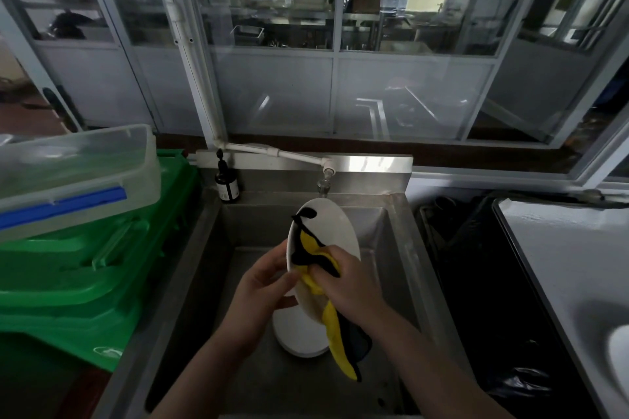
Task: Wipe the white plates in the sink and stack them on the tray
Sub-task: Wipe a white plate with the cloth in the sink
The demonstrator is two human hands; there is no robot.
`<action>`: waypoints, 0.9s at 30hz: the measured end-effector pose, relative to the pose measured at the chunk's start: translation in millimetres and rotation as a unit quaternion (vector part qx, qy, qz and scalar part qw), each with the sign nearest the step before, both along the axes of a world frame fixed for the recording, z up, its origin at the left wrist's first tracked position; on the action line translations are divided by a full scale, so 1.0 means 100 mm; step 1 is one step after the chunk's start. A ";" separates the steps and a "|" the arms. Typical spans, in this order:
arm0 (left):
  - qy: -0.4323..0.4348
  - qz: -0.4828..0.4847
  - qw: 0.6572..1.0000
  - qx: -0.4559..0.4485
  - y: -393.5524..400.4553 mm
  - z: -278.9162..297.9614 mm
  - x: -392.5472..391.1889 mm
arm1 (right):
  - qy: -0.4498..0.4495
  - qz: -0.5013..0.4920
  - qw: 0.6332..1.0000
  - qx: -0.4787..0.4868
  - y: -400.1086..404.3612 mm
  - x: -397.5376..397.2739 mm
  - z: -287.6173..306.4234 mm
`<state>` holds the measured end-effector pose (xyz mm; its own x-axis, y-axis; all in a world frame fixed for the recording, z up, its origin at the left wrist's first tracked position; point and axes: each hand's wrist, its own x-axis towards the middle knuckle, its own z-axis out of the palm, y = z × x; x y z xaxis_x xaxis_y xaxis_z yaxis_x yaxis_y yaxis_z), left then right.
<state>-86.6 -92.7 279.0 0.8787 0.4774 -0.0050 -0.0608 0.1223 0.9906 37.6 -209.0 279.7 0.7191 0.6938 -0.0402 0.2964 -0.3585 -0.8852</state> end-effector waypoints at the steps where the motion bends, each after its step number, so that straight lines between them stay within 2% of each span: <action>1: 0.000 0.000 1.000 0.000 0.00 -0.01 0.00 | -0.001 0.008 1.000 -0.001 0.00 -0.03 0.02; 7: -0.003 0.015 1.000 -0.018 0.03 -0.06 -0.01 | 0.059 0.015 0.998 -0.003 -0.01 -0.15 -0.02; 13: 0.001 0.012 1.000 -0.020 0.01 -0.05 0.00 | 0.052 0.005 0.999 -0.011 -0.02 -0.10 -0.07; 27: 0.017 0.021 0.999 -0.024 0.03 -0.05 -0.07 | 0.064 -0.120 0.990 -0.033 -0.14 0.36 -0.22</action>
<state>-93.7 -90.2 274.3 0.8565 0.5129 -0.0574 -0.0341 0.1672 0.9853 73.9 -223.3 257.9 0.8490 0.4964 -0.1812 0.0830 -0.4639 -0.8820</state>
